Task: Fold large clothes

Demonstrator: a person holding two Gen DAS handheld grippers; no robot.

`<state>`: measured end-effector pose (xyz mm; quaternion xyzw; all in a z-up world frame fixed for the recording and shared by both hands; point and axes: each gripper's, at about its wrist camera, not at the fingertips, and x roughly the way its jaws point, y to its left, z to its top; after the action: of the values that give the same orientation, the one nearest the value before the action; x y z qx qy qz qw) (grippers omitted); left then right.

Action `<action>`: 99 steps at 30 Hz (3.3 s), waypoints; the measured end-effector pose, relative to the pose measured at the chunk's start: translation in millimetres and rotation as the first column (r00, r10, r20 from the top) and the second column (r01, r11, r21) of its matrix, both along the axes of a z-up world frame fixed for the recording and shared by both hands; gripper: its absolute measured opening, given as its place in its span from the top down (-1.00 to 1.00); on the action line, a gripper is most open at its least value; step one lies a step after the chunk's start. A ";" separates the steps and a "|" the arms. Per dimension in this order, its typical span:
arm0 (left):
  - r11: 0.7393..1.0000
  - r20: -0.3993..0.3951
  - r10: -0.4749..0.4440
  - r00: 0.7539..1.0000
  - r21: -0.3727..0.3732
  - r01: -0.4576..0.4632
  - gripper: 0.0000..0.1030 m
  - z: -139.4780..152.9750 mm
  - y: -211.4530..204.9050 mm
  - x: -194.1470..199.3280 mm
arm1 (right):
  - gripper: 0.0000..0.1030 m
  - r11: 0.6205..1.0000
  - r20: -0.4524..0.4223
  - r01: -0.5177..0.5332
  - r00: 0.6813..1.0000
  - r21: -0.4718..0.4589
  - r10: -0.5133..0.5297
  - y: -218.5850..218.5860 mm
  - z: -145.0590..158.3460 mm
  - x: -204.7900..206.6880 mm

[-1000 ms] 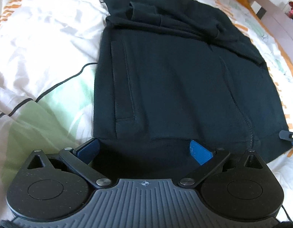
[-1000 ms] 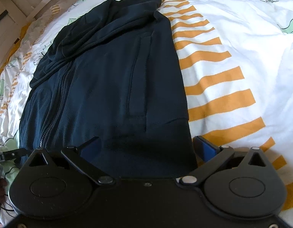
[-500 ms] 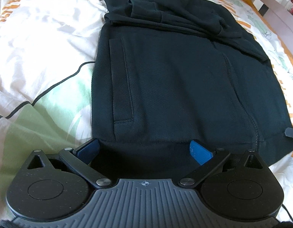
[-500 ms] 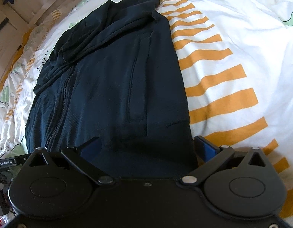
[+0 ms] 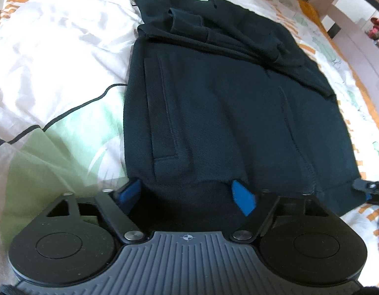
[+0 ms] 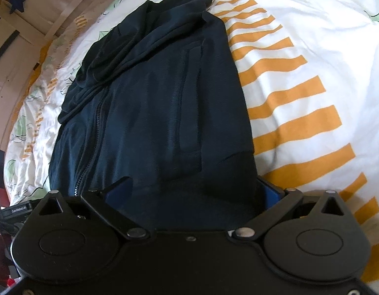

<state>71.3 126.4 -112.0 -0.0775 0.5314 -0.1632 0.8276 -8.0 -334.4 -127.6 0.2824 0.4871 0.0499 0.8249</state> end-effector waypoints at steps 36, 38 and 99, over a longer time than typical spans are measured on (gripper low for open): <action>0.978 0.140 0.159 0.977 -0.157 -0.137 0.76 27.2 30.6 -14.2 | 0.52 0.984 0.138 0.073 0.986 0.163 -0.096 -19.5 21.8 -16.3; 0.985 0.096 0.163 0.982 -0.079 -0.156 0.60 23.4 27.2 -10.7 | 0.52 0.984 0.132 0.074 0.987 0.165 -0.096 -20.3 20.4 -16.0; 0.804 0.018 0.433 0.901 -0.460 -0.378 0.64 3.8 0.0 253.9 | 0.49 0.947 0.263 0.206 0.926 0.247 -0.270 -69.8 22.1 255.7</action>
<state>325.2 126.4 -108.2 -0.3666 0.3993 -0.1039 0.8339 247.7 -404.2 -105.5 0.4168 0.3131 0.0428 0.8523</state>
